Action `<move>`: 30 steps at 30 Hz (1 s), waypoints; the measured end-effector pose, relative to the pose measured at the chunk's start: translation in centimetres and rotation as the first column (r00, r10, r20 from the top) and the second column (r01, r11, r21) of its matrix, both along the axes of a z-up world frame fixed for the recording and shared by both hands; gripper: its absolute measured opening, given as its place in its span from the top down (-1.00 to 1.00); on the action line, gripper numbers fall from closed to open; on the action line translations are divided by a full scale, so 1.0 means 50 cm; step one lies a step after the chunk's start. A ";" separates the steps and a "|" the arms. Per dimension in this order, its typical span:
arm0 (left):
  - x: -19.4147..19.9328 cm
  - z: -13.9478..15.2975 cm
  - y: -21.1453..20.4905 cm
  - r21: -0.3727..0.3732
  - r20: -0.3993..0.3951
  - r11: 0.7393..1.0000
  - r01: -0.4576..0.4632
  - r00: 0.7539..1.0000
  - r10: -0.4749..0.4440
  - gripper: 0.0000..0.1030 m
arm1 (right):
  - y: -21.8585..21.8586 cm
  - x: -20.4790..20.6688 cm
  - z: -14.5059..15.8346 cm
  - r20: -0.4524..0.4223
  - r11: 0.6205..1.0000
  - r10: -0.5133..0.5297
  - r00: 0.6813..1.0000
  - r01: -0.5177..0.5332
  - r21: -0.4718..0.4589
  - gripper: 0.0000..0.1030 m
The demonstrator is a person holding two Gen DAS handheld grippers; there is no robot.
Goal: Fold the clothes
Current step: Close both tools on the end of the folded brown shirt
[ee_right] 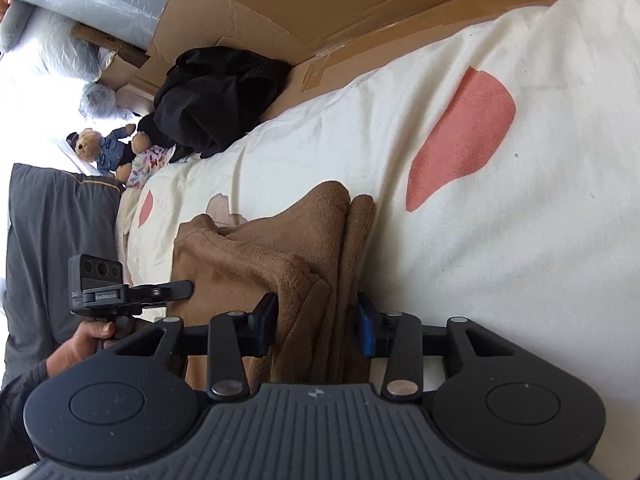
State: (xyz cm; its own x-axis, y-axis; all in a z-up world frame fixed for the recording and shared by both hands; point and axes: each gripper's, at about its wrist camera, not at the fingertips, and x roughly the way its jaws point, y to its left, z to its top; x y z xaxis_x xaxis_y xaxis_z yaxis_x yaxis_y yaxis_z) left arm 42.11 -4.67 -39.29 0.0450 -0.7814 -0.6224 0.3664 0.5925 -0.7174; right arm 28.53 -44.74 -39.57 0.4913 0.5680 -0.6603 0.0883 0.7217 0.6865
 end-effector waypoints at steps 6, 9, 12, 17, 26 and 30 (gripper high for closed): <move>-0.002 -0.010 0.014 -0.021 -0.034 0.998 -0.051 0.998 0.050 0.42 | 0.016 0.000 0.011 0.015 0.998 0.012 1.000 -0.011 -0.058 0.15; 0.001 -0.008 0.015 -0.017 -0.040 0.998 -0.053 0.998 0.052 0.42 | 0.023 -0.002 0.015 0.029 0.996 0.015 0.999 -0.013 -0.087 0.15; 0.000 -0.005 0.013 -0.014 -0.028 0.999 -0.050 0.998 0.050 0.43 | 0.028 -0.003 0.018 0.038 0.994 0.015 0.999 -0.011 -0.109 0.16; -0.012 -0.007 0.010 -0.020 0.002 0.997 -0.074 0.997 0.074 0.48 | 0.025 -0.004 0.018 0.038 0.995 0.006 0.999 -0.002 -0.103 0.16; -0.003 -0.010 0.004 -0.017 -0.049 0.997 -0.077 0.996 0.077 0.74 | 0.015 0.005 0.015 -0.016 0.998 -0.011 1.000 0.010 -0.058 0.16; -0.012 0.001 0.000 -0.011 -0.010 0.998 -0.066 0.998 0.066 0.80 | 0.015 0.003 0.013 -0.002 0.998 0.005 1.000 -0.005 -0.067 0.30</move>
